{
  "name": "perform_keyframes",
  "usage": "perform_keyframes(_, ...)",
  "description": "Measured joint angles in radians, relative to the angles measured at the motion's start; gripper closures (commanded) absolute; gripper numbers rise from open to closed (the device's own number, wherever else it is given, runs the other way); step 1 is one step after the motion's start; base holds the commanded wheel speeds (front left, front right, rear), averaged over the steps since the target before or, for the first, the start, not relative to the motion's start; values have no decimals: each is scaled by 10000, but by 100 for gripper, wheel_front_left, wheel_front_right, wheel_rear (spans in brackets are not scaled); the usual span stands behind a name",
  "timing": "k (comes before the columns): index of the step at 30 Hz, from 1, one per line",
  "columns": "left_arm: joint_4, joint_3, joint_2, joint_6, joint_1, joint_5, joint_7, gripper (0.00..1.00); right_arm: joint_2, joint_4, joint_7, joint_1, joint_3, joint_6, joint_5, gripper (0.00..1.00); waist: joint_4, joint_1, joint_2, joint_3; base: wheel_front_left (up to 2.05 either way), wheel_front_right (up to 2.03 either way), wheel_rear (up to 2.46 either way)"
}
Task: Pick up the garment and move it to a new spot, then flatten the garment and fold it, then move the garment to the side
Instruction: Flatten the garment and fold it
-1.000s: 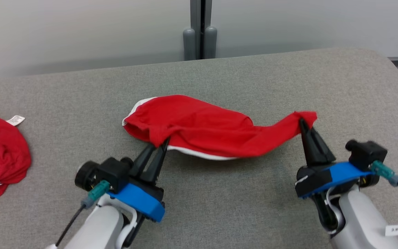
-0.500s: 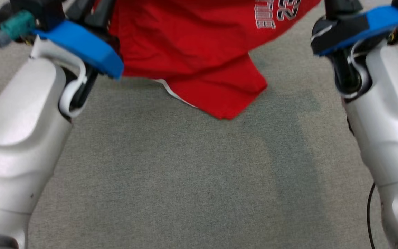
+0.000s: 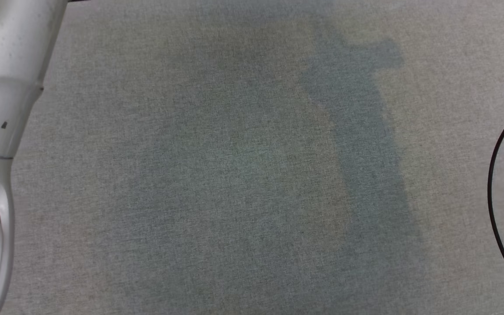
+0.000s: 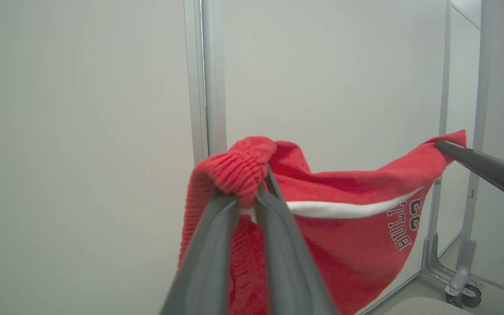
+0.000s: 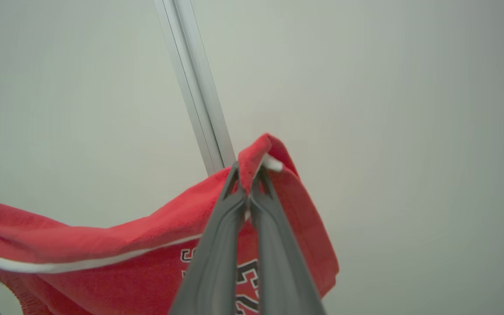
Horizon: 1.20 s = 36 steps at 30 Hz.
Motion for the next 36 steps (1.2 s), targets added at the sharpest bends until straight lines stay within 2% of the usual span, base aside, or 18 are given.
perform_keyframes(6,640,-874,-100,0,136,-508,-545,100,119,265,-111,288,575,0,481,100,-18,1,0,226,0,0,0)
perform_keyframes(14,826,-1567,190,0,2802,-1312,-1011,100,522,-451,-184,2984,1149,0,1097,100,-105,0,0,260,0,0,0)
perform_keyframes(20,-353,-924,334,0,5489,-1099,-1053,100,408,-1956,-190,5852,993,0,945,100,80,-2,-1,-107,0,0,0)
perform_keyframes(21,-353,-924,334,0,5489,-1099,-1053,100,408,-1956,-190,5852,993,0,945,100,80,-2,-1,-107,0,0,0)
perform_keyframes(22,-742,-727,343,0,6387,-928,-1053,100,384,-2397,-192,6750,934,0,934,100,155,-3,-3,-283,0,0,0)
perform_keyframes(29,-2173,-58,232,107,9413,-339,-1053,100,253,-3933,-194,10141,456,0,1028,100,345,-4,-4,-926,0,0,0)
perform_keyframes(30,-2173,-58,232,107,9413,-339,-1053,100,253,-3933,-194,10141,456,0,1028,100,345,-4,-4,-926,0,0,0)
perform_keyframes(31,-2500,144,186,219,10187,-291,-1053,100,288,-4311,-194,10983,270,0,1097,100,375,-3,-4,-1108,0,0,0)
perform_keyframes(34,-3022,669,-96,295,11536,-614,-1055,100,355,-4836,-194,12066,46,0,953,100,402,-5,-5,-1395,0,0,0)
perform_keyframes(36,-3352,656,-113,414,12146,-236,-1053,100,408,-5166,-194,12781,-163,0,805,100,440,-5,-5,-1571,0,0,0)
